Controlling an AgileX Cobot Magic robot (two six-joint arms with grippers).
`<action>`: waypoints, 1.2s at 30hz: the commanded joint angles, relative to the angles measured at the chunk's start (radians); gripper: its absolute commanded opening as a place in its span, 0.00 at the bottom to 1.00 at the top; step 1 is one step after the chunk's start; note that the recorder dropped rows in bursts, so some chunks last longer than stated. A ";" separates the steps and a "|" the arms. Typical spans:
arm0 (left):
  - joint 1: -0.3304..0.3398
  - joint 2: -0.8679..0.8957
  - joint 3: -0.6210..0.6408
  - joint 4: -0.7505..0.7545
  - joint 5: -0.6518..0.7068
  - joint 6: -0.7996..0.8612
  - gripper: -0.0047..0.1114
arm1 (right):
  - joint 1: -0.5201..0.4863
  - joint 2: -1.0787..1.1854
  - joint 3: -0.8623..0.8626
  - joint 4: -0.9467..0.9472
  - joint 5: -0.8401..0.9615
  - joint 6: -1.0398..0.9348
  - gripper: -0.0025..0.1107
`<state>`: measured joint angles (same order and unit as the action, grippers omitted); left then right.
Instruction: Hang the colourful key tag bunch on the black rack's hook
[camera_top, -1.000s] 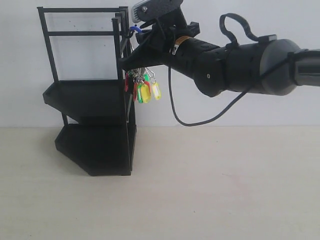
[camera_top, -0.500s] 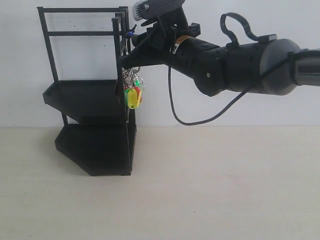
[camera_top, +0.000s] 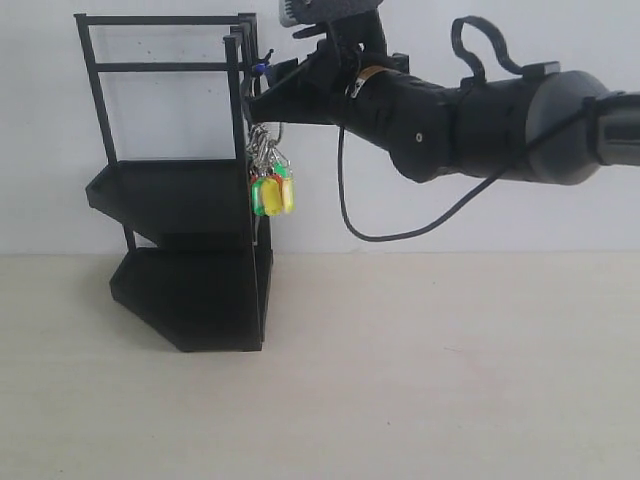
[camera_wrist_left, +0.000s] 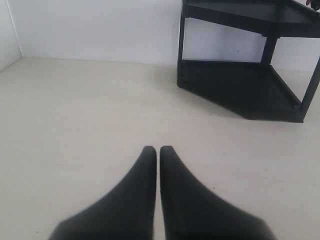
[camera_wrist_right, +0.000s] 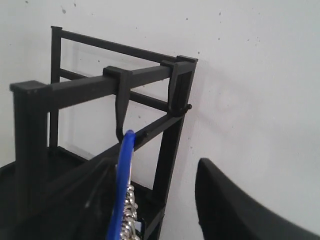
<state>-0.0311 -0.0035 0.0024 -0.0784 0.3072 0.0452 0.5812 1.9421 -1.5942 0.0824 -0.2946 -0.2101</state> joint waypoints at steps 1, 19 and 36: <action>0.003 0.004 -0.002 -0.002 -0.011 0.000 0.08 | -0.002 -0.050 -0.010 0.018 0.049 -0.002 0.46; 0.003 0.004 -0.002 -0.002 -0.011 0.000 0.08 | -0.002 -0.152 -0.010 0.001 0.487 -0.024 0.20; 0.003 0.004 -0.002 -0.002 -0.011 0.000 0.08 | -0.002 -0.401 0.230 -0.044 0.723 -0.027 0.02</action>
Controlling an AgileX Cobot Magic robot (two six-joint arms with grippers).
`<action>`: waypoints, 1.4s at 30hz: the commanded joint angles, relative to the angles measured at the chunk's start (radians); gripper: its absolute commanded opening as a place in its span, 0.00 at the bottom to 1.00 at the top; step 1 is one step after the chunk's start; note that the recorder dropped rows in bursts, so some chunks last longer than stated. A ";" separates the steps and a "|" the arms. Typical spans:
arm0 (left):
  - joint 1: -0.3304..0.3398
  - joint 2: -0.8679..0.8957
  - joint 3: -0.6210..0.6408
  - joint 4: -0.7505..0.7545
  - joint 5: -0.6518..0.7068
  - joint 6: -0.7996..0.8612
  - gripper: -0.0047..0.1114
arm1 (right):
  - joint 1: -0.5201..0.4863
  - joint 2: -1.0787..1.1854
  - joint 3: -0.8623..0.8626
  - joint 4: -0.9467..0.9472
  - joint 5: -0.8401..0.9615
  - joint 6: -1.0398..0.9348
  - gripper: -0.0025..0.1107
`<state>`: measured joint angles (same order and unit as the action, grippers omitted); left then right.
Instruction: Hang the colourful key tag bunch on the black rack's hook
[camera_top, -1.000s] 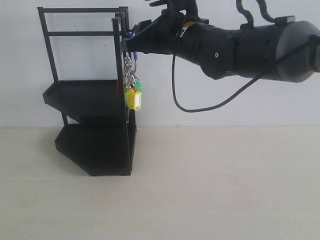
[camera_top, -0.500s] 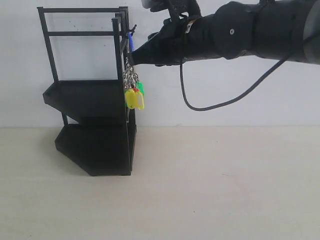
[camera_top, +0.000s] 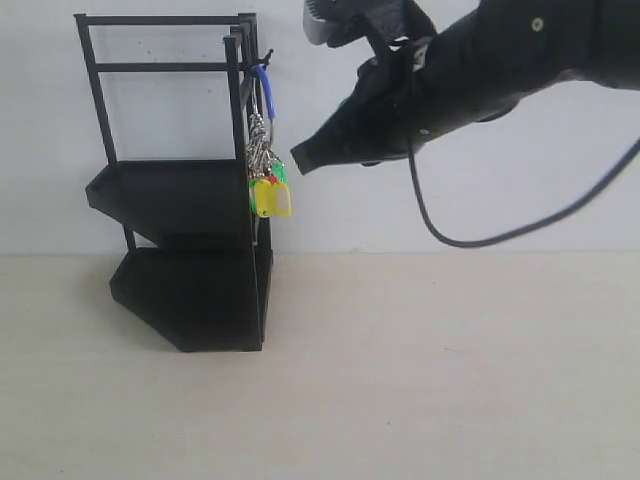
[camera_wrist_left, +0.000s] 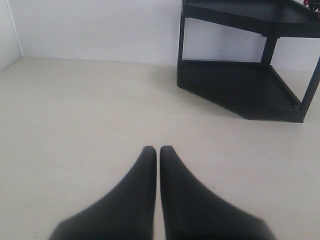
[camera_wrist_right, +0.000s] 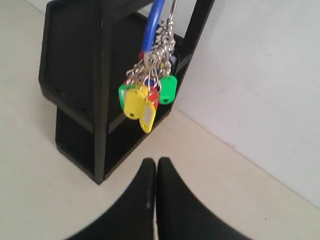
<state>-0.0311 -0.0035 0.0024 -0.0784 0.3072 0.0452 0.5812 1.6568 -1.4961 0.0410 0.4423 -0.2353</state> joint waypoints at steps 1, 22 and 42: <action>0.003 0.004 -0.002 -0.002 -0.011 0.000 0.08 | -0.002 -0.193 0.242 -0.003 -0.052 0.017 0.02; 0.003 0.004 -0.002 -0.002 -0.011 0.000 0.08 | -0.002 -0.915 0.882 -0.001 -0.235 0.081 0.02; 0.003 0.004 -0.002 -0.002 -0.011 0.000 0.08 | -0.076 -1.156 0.978 -0.001 -0.293 0.081 0.02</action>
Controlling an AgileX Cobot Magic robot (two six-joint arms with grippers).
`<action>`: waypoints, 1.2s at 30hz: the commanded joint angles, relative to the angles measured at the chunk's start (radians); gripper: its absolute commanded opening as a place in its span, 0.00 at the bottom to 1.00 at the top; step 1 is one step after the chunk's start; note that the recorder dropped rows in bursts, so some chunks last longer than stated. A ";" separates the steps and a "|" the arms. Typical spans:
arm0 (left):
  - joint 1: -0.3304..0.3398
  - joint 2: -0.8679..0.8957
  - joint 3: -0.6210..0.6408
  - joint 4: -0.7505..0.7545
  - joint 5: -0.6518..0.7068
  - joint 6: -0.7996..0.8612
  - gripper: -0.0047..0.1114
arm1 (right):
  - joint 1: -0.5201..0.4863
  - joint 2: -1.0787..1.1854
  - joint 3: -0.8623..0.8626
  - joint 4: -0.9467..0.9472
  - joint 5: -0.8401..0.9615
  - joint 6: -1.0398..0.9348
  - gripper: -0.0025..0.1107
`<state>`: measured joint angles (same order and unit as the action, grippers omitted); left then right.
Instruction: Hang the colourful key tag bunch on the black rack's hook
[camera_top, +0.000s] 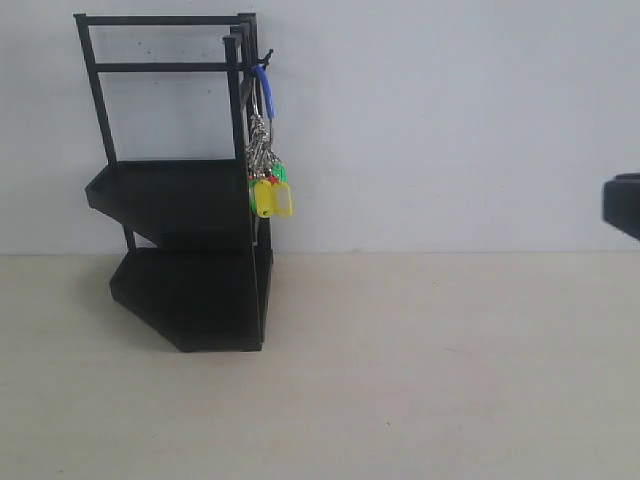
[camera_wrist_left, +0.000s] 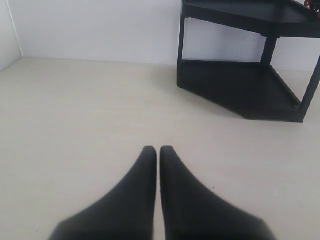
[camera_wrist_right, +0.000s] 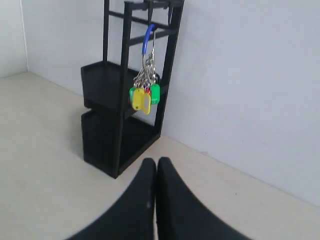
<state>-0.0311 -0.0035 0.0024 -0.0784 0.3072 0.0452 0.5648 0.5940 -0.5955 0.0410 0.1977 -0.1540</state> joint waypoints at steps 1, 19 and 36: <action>0.003 0.004 -0.002 -0.002 -0.011 0.000 0.08 | -0.088 -0.122 0.120 -0.001 -0.089 -0.001 0.02; 0.003 0.004 -0.002 -0.002 -0.011 0.000 0.08 | -0.398 -0.528 0.596 0.006 -0.280 0.165 0.02; 0.003 0.004 -0.002 -0.002 -0.011 0.000 0.08 | -0.404 -0.594 0.596 -0.069 0.150 0.180 0.02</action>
